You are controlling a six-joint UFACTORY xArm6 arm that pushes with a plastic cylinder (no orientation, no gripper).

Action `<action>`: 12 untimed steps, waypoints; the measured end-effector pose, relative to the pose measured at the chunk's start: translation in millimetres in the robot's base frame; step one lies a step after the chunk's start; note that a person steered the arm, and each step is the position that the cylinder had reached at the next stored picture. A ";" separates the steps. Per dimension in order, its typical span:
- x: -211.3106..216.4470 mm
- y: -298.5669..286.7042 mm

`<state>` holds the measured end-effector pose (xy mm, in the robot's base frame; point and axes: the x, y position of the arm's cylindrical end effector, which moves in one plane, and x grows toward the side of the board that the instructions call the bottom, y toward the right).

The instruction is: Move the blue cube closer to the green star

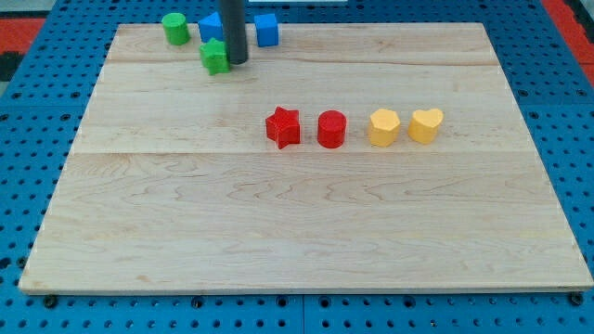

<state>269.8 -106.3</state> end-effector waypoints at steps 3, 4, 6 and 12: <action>14.6 58.9; -53.1 154.6; -77.2 140.4; -75.9 83.4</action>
<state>193.9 -22.9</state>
